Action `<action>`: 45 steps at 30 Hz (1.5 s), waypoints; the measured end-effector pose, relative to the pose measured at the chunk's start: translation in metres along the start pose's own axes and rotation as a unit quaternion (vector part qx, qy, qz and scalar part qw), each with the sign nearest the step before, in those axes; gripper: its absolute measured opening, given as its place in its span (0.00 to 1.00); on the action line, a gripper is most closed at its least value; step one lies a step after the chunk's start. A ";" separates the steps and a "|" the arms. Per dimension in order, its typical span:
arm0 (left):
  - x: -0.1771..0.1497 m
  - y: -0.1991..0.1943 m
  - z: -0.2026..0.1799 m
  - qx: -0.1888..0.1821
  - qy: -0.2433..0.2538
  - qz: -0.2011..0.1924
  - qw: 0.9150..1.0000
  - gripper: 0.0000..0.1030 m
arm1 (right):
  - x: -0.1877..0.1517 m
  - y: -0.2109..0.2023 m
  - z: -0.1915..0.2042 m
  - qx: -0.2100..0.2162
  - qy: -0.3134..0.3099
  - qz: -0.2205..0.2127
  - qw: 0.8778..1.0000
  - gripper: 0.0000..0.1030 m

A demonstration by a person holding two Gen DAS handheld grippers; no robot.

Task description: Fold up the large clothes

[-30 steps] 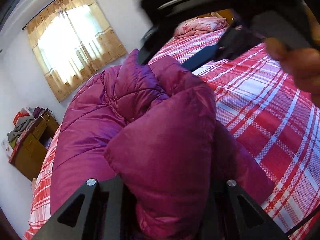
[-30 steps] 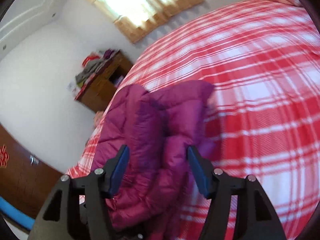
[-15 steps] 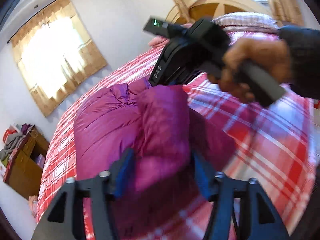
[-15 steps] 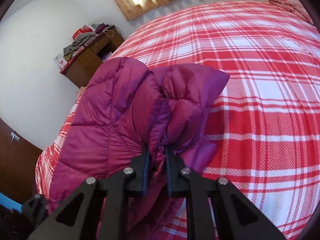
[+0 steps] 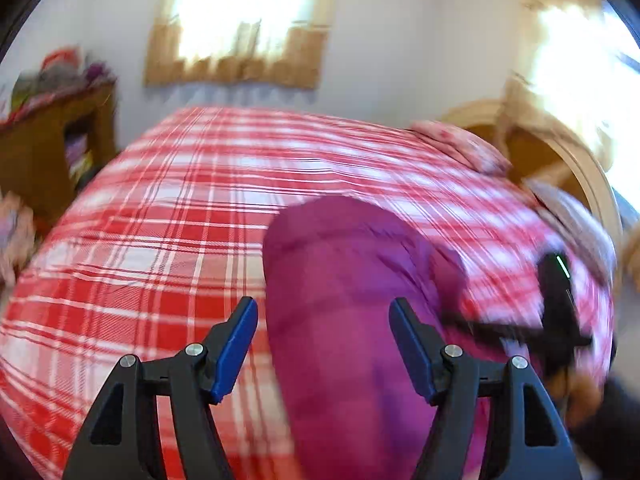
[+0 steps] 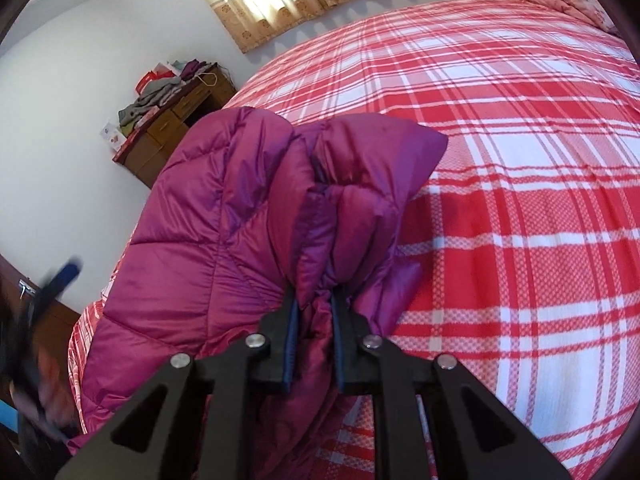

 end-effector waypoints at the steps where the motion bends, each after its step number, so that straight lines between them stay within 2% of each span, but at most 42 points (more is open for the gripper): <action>1: 0.006 0.012 0.003 0.004 -0.008 0.002 1.000 0.67 | 0.000 0.000 0.000 -0.001 -0.002 -0.002 1.000 0.16; 3: 0.015 0.039 0.006 0.020 -0.012 0.014 1.000 0.67 | -0.001 0.001 0.000 -0.003 -0.004 -0.004 1.000 0.16; 8: -0.006 0.089 0.000 0.047 -0.003 0.064 0.997 0.67 | -0.004 0.003 -0.001 -0.004 -0.003 -0.009 1.000 0.15; 12: -0.025 0.100 0.003 0.070 -0.015 0.062 0.996 0.71 | -0.006 0.008 -0.003 0.005 0.006 -0.010 1.000 0.15; 16: -0.032 0.108 0.009 0.073 -0.026 0.058 0.995 0.76 | -0.008 0.011 -0.006 0.018 0.014 -0.014 1.000 0.14; 19: -0.034 0.119 0.015 0.081 -0.033 0.075 0.993 0.82 | -0.009 0.011 -0.005 0.018 0.017 -0.017 1.000 0.14; 22: -0.034 0.118 0.015 0.084 -0.033 0.075 0.993 0.82 | -0.008 0.009 -0.005 0.012 0.027 -0.011 1.000 0.14; 25: -0.034 0.116 0.013 0.092 -0.024 0.071 0.993 0.83 | -0.006 0.000 -0.004 0.002 0.015 -0.004 1.000 0.21; 27: -0.034 0.116 0.012 0.097 -0.018 0.068 0.993 0.83 | 0.001 -0.015 -0.004 -0.017 0.001 0.002 1.000 0.28; 32: -0.033 0.116 0.011 0.107 -0.012 0.066 0.992 0.83 | 0.045 -0.068 0.001 -0.044 0.016 -0.044 0.998 0.28; 34: -0.032 0.116 0.007 0.122 0.002 0.063 0.991 0.83 | 0.070 -0.078 0.015 -0.010 0.044 -0.058 0.997 0.28; 36: -0.032 0.115 0.002 0.137 0.016 0.060 0.989 0.83 | 0.083 -0.073 0.032 0.019 0.061 -0.052 0.997 0.28; 37: -0.032 0.115 0.001 0.142 0.021 0.059 0.988 0.83 | 0.088 -0.064 0.041 0.013 0.065 -0.043 0.997 0.28; 39: -0.032 0.116 0.001 0.146 0.024 0.060 0.987 0.83 | 0.091 -0.039 0.047 -0.039 0.072 -0.027 0.996 0.28; 41: -0.032 0.117 0.002 0.145 0.022 0.061 0.987 0.83 | 0.084 -0.007 0.038 -0.099 0.095 -0.018 0.990 0.28; 43: -0.032 0.117 0.003 0.144 0.021 0.061 0.988 0.83 | 0.073 0.011 0.025 -0.134 0.101 -0.024 0.986 0.28; 45: -0.032 0.118 0.004 0.139 0.019 0.062 0.988 0.83 | 0.062 0.019 0.011 -0.144 0.100 -0.027 0.984 0.23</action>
Point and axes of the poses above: each gripper's, at about its wrist camera, not at the fingertips, and y roughly the way its jaws point, z to its left, x to its top, the point moved 4 cm from there along y, roughly the way its jaws point, and after that the axes turned 9 degrees about -x, right-handed, at the moved point
